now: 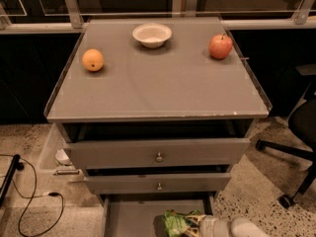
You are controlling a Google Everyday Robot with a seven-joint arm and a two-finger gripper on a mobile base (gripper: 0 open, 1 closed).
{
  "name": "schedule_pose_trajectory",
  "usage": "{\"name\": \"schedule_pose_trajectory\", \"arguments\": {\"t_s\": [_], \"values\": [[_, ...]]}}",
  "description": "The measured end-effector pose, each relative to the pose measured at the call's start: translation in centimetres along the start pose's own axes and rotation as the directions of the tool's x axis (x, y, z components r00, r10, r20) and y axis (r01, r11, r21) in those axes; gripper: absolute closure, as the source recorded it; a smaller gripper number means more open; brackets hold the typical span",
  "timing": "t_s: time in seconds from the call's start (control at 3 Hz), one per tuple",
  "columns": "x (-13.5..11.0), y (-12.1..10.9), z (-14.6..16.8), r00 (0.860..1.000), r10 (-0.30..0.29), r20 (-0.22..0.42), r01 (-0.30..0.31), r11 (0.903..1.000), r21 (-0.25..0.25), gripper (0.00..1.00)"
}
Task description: Place green rice chip bag into bottom drawer
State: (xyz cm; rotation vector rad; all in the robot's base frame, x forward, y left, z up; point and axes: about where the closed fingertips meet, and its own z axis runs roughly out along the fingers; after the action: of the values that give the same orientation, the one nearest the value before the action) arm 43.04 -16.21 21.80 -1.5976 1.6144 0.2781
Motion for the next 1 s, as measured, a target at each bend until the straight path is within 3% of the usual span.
{"name": "schedule_pose_trajectory", "arguments": {"t_s": [0.67, 1.0], "values": [[3.4, 0.8, 5.2, 0.999, -0.029, -0.028, 0.027, 0.9985, -0.048, 1.00], [4.1, 1.2, 6.2, 0.999, -0.024, -0.042, 0.021, 0.9980, -0.060, 1.00]]}}
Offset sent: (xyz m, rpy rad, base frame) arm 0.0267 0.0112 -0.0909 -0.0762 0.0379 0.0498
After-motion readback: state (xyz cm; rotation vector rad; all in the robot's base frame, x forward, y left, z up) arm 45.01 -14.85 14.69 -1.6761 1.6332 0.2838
